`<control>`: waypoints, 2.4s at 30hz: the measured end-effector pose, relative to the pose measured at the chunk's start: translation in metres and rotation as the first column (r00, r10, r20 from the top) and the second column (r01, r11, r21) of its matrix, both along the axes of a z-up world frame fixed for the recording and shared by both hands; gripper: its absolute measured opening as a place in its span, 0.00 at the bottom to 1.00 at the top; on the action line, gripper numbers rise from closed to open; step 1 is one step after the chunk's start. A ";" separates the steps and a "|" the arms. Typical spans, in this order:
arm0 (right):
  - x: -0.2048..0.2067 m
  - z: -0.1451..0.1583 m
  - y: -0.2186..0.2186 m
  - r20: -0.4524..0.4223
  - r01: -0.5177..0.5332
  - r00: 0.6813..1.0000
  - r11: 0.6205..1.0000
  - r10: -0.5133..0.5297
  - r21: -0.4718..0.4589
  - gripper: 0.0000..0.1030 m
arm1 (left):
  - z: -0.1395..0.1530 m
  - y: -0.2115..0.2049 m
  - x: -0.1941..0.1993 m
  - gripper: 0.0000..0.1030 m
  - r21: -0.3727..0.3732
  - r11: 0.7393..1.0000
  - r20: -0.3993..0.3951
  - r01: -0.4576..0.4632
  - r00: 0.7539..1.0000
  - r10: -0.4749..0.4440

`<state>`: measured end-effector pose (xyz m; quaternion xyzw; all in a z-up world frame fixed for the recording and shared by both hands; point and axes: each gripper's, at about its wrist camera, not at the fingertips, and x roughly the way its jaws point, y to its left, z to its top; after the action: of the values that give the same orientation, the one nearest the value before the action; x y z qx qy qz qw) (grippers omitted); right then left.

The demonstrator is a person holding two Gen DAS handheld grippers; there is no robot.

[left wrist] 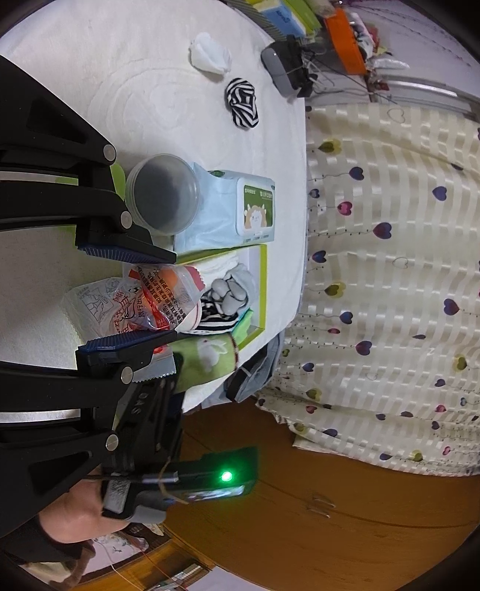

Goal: Organize soft objects
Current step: 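Carry the green towel and clear bag with both tools over the yellow-green box, then lower the towel and bag into the box and open both tools, then withdraw both open tools from the box toward the white cloth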

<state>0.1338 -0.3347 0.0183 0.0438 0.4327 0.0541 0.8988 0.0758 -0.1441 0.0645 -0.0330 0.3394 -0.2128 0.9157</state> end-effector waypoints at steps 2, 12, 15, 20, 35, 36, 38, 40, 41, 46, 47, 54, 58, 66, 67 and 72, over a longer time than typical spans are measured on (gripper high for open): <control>0.008 0.000 0.000 0.000 0.000 1.000 1.000 0.000 -0.001 0.31 | -0.001 -0.001 0.000 0.31 0.003 1.000 -0.001 0.001 1.000 -0.001; -0.005 0.013 -0.006 0.057 0.005 0.998 1.000 -0.004 -0.022 0.42 | -0.006 -0.011 0.003 0.31 0.017 0.999 -0.015 0.027 1.000 -0.026; -0.017 0.019 -0.012 0.075 0.015 0.997 1.000 -0.014 -0.015 0.42 | -0.011 -0.019 0.003 0.31 0.025 0.999 -0.030 0.043 0.999 -0.043; -0.034 0.024 -0.018 0.090 0.006 0.996 0.999 -0.008 0.031 0.42 | -0.019 -0.032 0.003 0.31 0.028 0.996 -0.059 0.088 0.995 -0.087; -0.060 0.034 -0.056 0.141 0.083 0.985 0.991 -0.098 0.107 0.42 | -0.042 -0.087 0.021 0.35 0.053 0.979 -0.093 0.195 0.977 -0.190; -0.059 0.033 -0.057 0.139 0.083 0.985 0.991 -0.098 0.108 0.42 | -0.043 -0.087 0.021 0.37 0.052 0.979 -0.093 0.196 0.977 -0.191; -0.059 0.032 -0.058 0.138 0.082 0.986 0.990 -0.097 0.110 0.42 | -0.042 -0.088 0.020 0.42 0.040 0.979 -0.089 0.202 0.976 -0.198; -0.058 0.032 -0.058 0.140 0.080 0.986 0.991 -0.095 0.110 0.42 | -0.040 -0.087 0.019 0.45 0.036 0.978 -0.075 0.204 0.977 -0.201; -0.059 0.033 -0.058 0.141 0.080 0.985 0.991 -0.095 0.110 0.42 | -0.039 -0.087 0.018 0.45 0.039 0.978 -0.068 0.204 0.977 -0.201; -0.061 0.034 -0.055 0.148 0.076 0.985 0.991 -0.092 0.109 0.42 | -0.037 -0.085 0.018 0.52 0.031 0.980 -0.066 0.198 0.978 -0.196; -0.061 0.034 -0.055 0.148 0.078 0.985 0.991 -0.093 0.109 0.42 | -0.035 -0.083 0.016 0.52 0.023 0.980 -0.063 0.197 0.979 -0.196; -0.067 0.038 -0.048 0.158 0.065 0.984 0.992 -0.081 0.104 0.42 | -0.016 -0.063 -0.001 0.52 0.025 0.987 -0.011 0.159 0.987 -0.159; -0.075 0.042 -0.036 0.167 0.046 0.984 0.994 -0.062 0.097 0.42 | -0.008 -0.044 -0.009 0.52 0.008 0.991 0.006 0.133 0.991 -0.133; -0.091 0.044 -0.003 0.162 -0.004 0.987 0.995 -0.012 0.098 0.42 | 0.000 -0.006 -0.024 0.52 0.007 0.998 0.027 0.064 0.998 -0.064; -0.093 0.045 0.000 0.165 -0.010 0.986 0.995 -0.007 0.101 0.42 | 0.000 0.000 -0.026 0.52 0.009 0.999 0.029 0.051 0.998 -0.051; -0.102 0.055 0.023 0.182 -0.040 0.983 0.995 0.023 0.091 0.42 | 0.003 0.023 -0.035 0.52 -0.001 1.000 0.038 0.013 0.999 -0.013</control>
<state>0.0314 -0.3118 0.0736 0.0745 0.3471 0.0923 0.9303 0.0410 -0.1209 0.0673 -0.0274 0.3218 -0.2195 0.9206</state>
